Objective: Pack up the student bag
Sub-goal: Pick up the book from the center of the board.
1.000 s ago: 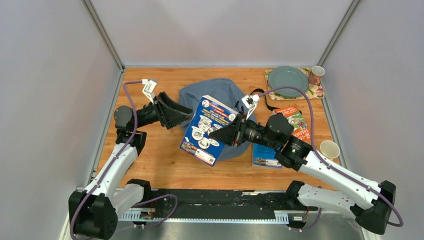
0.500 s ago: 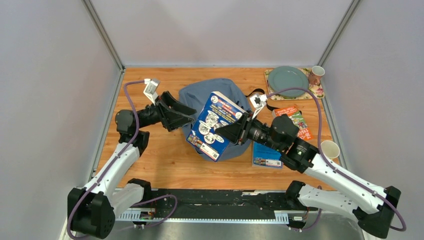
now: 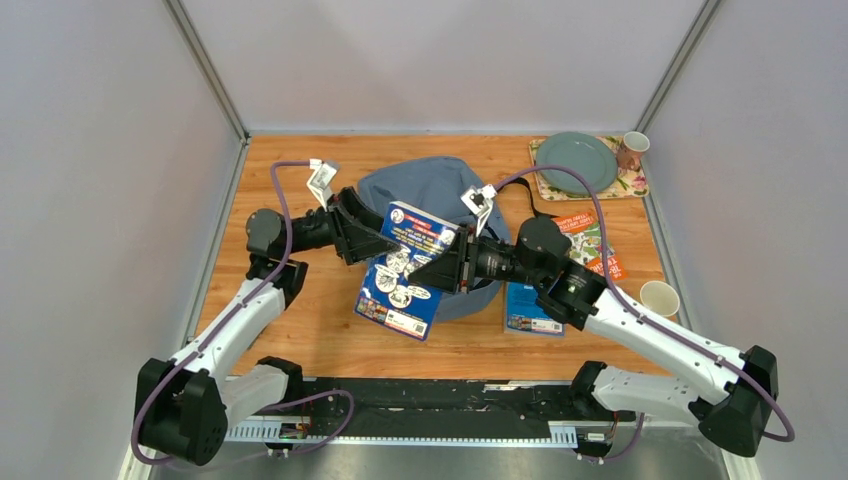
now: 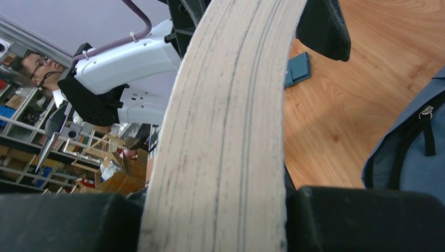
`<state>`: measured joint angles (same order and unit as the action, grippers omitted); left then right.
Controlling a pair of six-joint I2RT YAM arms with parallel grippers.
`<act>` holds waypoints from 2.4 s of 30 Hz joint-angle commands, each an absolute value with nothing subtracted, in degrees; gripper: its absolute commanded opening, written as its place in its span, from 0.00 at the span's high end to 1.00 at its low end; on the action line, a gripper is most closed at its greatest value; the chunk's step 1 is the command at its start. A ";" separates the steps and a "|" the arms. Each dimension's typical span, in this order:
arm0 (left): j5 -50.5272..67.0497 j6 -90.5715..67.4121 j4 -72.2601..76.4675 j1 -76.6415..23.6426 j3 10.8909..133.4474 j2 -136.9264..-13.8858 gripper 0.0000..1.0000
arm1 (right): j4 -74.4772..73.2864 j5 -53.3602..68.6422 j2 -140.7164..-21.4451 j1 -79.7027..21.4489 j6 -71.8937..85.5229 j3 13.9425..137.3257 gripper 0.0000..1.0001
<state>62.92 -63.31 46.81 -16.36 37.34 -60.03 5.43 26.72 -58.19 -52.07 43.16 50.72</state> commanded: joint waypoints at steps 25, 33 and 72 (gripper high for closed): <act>56.90 -48.23 31.61 -19.25 41.74 -59.07 1.00 | -20.72 8.74 -60.57 -40.70 35.67 64.52 0.40; 19.91 -48.06 19.58 -19.25 33.78 -48.97 1.00 | -21.22 -1.80 -48.00 -34.28 62.03 45.29 0.29; 8.17 -82.44 65.03 -26.01 15.65 -52.64 1.00 | 35.85 7.74 -67.85 -50.10 69.60 35.24 0.31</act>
